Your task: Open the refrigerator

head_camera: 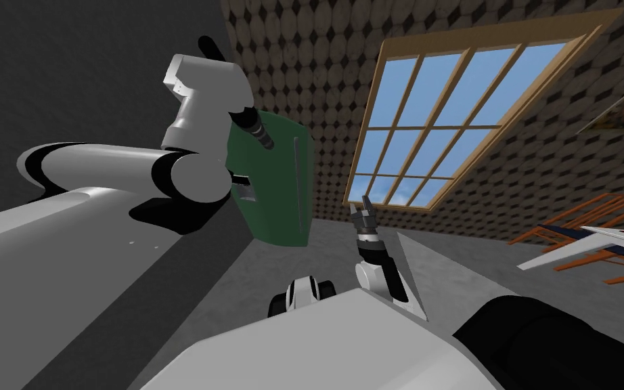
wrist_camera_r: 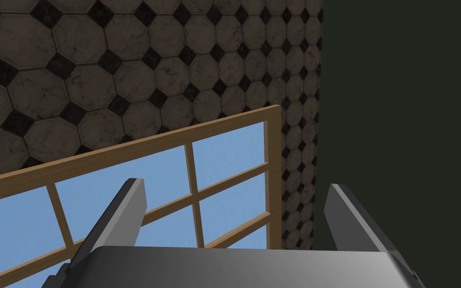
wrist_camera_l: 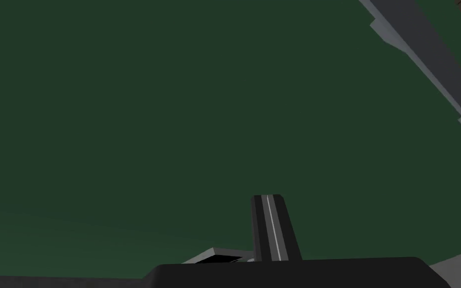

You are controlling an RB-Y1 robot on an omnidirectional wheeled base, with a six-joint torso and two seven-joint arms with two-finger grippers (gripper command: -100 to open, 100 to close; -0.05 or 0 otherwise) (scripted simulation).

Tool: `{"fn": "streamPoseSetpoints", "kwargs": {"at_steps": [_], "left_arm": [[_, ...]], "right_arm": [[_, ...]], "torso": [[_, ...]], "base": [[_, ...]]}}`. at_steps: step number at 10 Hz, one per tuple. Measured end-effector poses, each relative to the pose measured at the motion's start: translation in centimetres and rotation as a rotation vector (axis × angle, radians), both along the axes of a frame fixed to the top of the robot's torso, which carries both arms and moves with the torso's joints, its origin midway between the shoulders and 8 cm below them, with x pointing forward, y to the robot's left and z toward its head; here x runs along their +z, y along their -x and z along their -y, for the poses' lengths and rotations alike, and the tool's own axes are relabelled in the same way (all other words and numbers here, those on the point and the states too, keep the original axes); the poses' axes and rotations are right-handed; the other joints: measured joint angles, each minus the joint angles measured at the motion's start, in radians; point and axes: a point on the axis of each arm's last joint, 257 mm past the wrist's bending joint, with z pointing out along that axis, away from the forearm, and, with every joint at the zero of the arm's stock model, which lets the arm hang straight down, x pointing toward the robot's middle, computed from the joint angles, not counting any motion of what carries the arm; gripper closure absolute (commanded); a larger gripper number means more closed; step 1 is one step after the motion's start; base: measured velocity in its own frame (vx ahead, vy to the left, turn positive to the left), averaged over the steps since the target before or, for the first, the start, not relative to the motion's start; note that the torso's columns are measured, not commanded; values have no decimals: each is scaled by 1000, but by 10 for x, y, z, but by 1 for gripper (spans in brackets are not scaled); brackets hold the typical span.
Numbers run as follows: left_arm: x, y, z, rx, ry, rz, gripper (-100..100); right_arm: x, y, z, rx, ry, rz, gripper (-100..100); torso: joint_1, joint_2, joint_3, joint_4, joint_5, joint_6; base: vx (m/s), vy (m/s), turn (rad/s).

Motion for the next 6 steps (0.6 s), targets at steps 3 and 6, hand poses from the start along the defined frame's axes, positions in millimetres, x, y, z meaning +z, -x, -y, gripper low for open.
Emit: {"fn": "streamPoseSetpoints", "kwargs": {"at_steps": [3,6], "left_arm": [[2,3,25,-79,0,2,100],[3,12,49,-163,4,5,100]], "right_arm": [[0,0,0,0,0,0,0],[0,0,0,0,0,0,0]], "torso": [[6,0,0,0,3,-1],[12,4,3,1,4,-1]], "base": [[-175,271,-38],[-191,277,-51]]}}
